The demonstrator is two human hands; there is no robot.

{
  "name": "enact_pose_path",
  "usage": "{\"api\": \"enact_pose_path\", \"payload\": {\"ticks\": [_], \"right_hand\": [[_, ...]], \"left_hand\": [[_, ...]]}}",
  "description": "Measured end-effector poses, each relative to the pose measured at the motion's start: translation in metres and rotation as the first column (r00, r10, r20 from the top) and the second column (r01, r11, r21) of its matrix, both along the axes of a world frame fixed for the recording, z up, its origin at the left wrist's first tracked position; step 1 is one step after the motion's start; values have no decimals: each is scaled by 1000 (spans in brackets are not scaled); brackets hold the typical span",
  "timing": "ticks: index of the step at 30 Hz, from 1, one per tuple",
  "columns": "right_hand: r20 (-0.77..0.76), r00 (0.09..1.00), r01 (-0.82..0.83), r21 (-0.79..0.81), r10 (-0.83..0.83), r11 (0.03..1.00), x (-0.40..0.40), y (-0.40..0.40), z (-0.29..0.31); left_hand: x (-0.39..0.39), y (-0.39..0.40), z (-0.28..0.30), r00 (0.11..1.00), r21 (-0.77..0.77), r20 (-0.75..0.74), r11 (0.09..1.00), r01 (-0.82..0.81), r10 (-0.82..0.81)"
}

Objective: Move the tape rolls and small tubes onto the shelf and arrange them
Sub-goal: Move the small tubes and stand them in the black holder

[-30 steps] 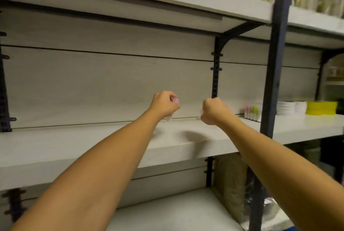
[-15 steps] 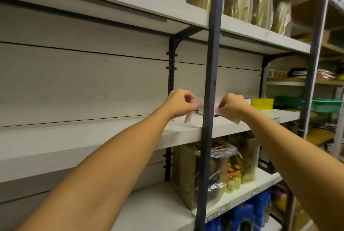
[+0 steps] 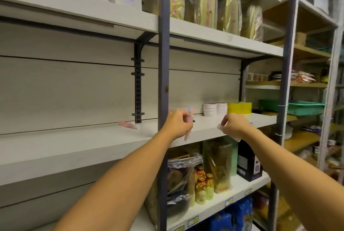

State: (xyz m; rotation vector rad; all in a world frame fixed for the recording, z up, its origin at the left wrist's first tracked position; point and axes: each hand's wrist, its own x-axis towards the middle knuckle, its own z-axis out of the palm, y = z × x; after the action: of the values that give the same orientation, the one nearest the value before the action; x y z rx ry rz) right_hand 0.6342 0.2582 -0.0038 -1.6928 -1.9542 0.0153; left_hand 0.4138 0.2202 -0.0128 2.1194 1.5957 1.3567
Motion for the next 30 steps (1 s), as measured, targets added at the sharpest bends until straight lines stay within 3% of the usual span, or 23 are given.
{"api": "enact_pose_path", "payload": {"ticks": [10, 21, 30], "right_hand": [[-83, 979, -178, 71, 184, 981, 5, 65, -16], [1, 944, -326, 166, 331, 931, -16, 172, 0], [-58, 888, -429, 251, 456, 868, -35, 243, -5]], "left_hand": [[30, 76, -3, 989, -19, -63, 991, -136, 134], [33, 170, 11, 985, -56, 21, 984, -170, 171], [25, 230, 11, 966, 22, -47, 967, -253, 254]]}}
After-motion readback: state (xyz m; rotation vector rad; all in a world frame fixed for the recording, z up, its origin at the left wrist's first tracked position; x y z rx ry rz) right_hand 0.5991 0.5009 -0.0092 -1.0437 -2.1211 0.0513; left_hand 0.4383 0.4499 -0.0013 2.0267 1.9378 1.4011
